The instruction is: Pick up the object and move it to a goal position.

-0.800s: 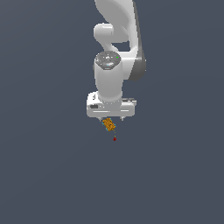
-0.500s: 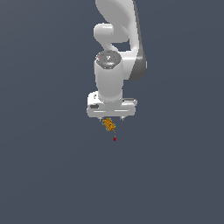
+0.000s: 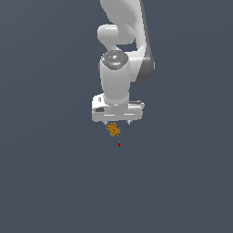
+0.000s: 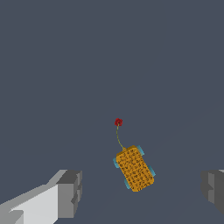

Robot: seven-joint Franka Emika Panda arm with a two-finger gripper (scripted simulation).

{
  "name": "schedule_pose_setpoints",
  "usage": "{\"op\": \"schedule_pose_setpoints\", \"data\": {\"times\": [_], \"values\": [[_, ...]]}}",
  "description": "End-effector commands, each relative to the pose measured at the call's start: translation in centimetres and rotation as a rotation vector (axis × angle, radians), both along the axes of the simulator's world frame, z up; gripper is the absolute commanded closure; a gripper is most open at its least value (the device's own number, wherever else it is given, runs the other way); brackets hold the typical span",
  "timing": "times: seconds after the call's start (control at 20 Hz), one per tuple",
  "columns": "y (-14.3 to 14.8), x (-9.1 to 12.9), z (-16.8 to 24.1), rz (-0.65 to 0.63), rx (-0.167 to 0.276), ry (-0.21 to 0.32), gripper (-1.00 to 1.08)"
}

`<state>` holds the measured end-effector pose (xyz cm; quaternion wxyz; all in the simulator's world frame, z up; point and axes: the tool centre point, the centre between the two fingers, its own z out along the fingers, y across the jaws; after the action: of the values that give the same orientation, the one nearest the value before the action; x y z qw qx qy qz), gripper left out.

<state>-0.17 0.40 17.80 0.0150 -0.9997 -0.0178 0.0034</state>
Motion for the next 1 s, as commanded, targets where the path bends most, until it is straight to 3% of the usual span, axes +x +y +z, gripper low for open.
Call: {"op": "schedule_pose_setpoints", "data": {"times": [0.0,0.4,0.95], "values": [[0.0,-0.1,-0.3,0.009,-0.001,0.000,-0.92],[-0.3,-0.7,-2.7,0.107,-0.010,-0.003,-0.92],[-0.8,-2.8,-8.5,0.363,-0.025,-0.011,-0.92]]}}
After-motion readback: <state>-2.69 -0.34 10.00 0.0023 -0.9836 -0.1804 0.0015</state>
